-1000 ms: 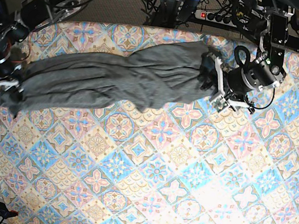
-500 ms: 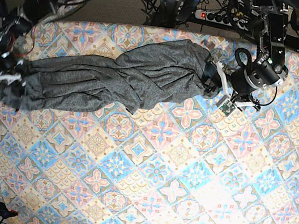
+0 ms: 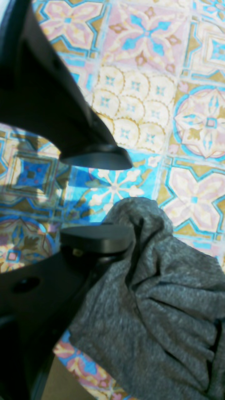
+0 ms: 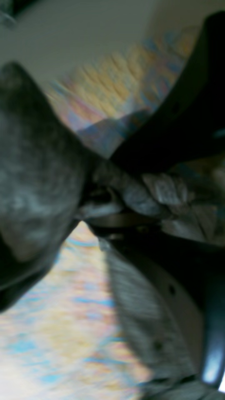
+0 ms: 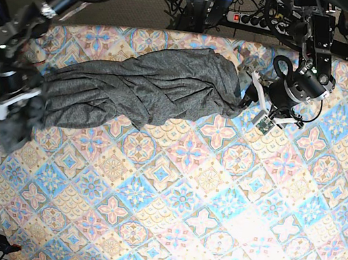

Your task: Layout the t-shirt on the table in an organized manner, then fold the t-shirt properly

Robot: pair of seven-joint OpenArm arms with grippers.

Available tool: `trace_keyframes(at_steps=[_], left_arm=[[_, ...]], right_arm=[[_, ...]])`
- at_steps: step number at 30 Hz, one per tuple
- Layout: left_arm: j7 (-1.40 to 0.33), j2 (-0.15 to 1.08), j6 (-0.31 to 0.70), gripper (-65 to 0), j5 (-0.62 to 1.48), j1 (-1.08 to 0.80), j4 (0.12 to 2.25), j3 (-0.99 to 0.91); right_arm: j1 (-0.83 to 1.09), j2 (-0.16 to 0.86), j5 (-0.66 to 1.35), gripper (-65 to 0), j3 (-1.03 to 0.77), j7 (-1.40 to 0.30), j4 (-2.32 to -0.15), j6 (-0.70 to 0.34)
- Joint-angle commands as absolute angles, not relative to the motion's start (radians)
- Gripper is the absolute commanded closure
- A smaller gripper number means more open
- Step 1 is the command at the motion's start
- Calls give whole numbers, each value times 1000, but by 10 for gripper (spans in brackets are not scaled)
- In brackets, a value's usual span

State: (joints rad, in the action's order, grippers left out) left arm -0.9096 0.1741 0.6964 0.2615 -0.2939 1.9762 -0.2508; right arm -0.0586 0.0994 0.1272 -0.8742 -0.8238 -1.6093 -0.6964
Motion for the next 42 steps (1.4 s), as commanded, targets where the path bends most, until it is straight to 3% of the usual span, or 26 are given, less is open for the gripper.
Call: trace_keyframes(at_steps=[1, 13, 21, 25, 38, 42], left_arm=[[-892, 177, 698, -282, 277, -289, 1991, -252], [-891, 177, 698, -282, 277, -295, 1991, -252], [-891, 177, 698, -282, 277, -294, 1991, -252], [-891, 177, 698, -282, 277, -294, 1991, -252], [-891, 176, 698, -282, 277, -292, 1991, -252], [-891, 176, 698, -282, 277, -292, 1991, -252]], right_arm=[[-87, 122, 148, 0, -860, -754, -1656, -698], [48, -31, -120, 0, -705, -498, -1767, -698], [142, -143, -300, 0, -659, -229, -1764, -698], [180, -151, -341, 0, -645, -137, -1748, -698], [295, -150, -351, 0, -493, -97, -1728, -698], [295, -150, -469, 0, -453, -97, -1705, -698]])
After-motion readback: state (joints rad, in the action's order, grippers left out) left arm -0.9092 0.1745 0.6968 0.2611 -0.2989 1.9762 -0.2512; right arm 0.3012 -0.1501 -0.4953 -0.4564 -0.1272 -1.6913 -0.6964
